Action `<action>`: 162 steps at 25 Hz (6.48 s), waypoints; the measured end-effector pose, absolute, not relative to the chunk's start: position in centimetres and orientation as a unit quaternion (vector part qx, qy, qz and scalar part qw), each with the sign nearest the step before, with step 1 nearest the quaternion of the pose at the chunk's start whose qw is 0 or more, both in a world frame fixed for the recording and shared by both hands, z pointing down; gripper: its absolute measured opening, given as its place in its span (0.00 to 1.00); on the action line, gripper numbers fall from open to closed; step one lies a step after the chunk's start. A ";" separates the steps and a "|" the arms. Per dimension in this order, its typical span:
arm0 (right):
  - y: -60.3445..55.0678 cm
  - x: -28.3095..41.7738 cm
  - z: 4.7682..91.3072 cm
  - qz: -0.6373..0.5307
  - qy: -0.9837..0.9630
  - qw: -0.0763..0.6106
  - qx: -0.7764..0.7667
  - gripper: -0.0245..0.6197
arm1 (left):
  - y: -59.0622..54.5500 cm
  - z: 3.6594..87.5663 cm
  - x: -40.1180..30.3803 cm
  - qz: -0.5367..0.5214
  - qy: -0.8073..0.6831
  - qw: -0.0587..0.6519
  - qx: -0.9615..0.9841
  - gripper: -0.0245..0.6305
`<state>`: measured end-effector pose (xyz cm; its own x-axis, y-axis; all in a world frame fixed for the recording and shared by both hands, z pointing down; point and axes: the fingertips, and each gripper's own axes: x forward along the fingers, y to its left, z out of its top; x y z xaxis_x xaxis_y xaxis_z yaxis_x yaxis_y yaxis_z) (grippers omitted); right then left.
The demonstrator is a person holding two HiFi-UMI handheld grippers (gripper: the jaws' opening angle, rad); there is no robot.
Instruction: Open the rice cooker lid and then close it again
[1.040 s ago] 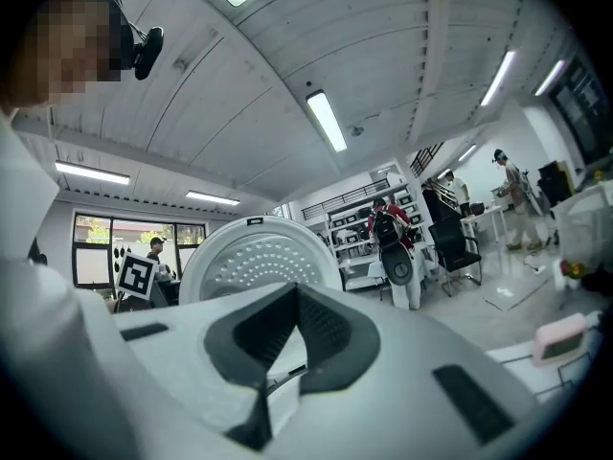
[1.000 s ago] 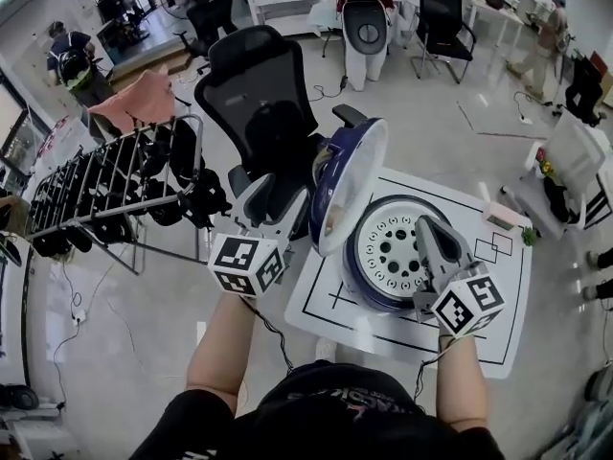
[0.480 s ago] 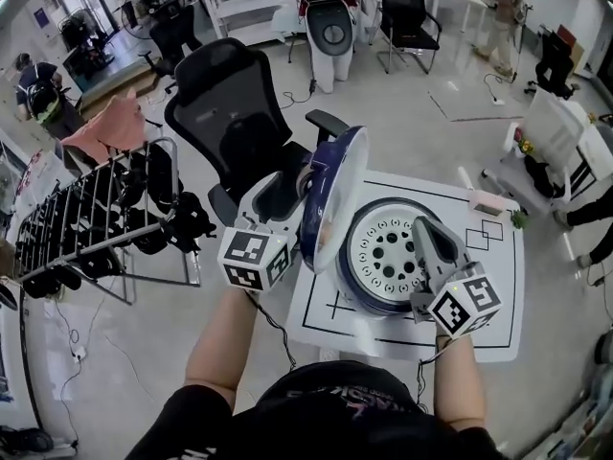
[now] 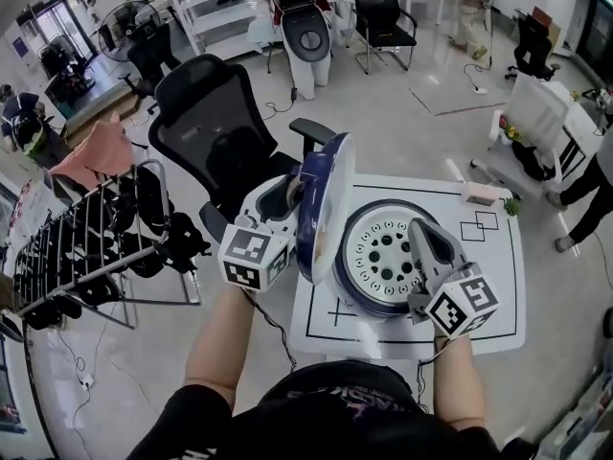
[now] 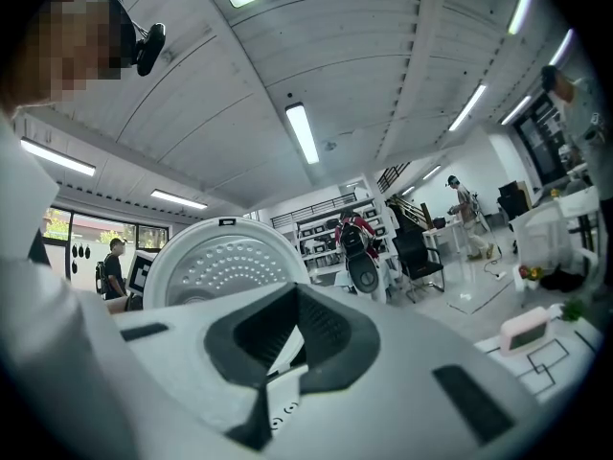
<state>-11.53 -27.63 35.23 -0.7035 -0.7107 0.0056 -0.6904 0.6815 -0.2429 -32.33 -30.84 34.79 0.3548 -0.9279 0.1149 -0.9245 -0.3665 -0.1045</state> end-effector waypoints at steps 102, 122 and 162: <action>-28.2 -1.9 43.2 -0.147 0.953 -0.067 -0.254 0.04 | -29.6 44.9 -7.1 -0.539 0.415 0.316 -0.661 0.29; -28.2 -0.5 41.1 -0.132 0.969 -0.032 -0.206 0.04 | -25.9 43.0 -9.2 -0.454 0.570 0.215 -0.650 0.30; -3.6 -1.1 39.2 -0.105 0.951 -0.024 -0.289 0.04 | 0.7 40.9 -9.7 -0.091 0.548 -0.053 -0.830 0.04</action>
